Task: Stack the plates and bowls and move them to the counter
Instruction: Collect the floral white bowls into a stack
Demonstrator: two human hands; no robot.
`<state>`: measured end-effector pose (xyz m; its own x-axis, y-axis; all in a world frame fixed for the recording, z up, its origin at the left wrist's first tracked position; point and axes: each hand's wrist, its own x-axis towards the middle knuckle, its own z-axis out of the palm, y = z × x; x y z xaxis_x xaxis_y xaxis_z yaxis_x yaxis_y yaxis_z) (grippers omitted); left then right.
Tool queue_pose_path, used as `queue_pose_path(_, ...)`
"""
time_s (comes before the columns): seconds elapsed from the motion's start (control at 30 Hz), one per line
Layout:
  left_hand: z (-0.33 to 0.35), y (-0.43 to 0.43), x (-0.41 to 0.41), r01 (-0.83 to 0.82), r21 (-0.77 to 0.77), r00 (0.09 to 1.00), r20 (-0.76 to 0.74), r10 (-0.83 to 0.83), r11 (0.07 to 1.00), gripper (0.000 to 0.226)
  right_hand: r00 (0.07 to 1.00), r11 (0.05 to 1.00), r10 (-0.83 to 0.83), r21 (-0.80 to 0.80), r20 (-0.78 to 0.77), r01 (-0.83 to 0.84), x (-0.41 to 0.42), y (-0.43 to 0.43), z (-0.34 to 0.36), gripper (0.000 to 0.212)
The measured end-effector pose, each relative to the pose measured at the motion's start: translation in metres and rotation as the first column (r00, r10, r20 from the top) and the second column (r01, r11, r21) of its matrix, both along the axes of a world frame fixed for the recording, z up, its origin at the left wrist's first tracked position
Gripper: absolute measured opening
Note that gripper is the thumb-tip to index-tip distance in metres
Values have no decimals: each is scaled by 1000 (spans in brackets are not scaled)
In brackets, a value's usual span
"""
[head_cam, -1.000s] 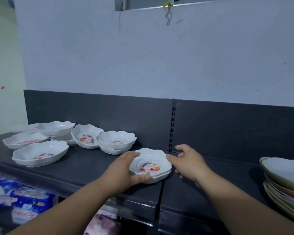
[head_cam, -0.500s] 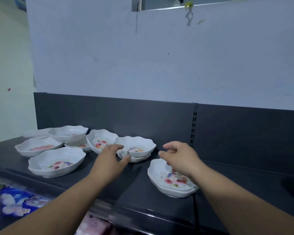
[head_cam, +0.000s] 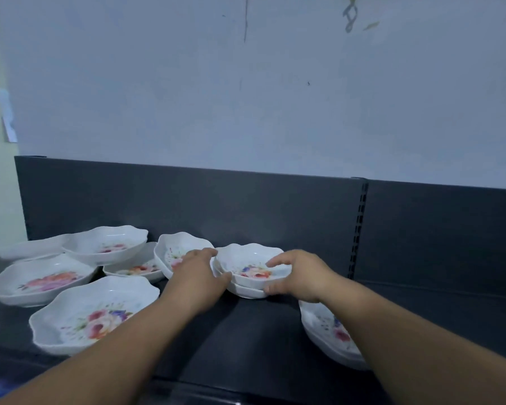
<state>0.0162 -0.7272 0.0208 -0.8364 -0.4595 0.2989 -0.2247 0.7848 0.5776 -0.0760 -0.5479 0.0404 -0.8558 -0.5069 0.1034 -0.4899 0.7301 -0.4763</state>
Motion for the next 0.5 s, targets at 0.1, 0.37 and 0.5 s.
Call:
queue_pose_path(0.1, -3, -4, -4, 44, -3, 999, 23, -44, 999, 61, 999, 1000, -24, -18, -25, 24, 2, -7, -6, 25)
queue_pose_path(0.37, -10, -3, -6, 102, -5, 994, 28, -102, 995, 62, 995, 989, -70, -138, -68, 60, 3, -8, -14, 24)
queue_pose_path(0.5, -7, 1, -4, 95, -2, 995, -22, -95, 995, 63, 992, 982, -72, -182, -104, 52, 3, 1, -12, 12)
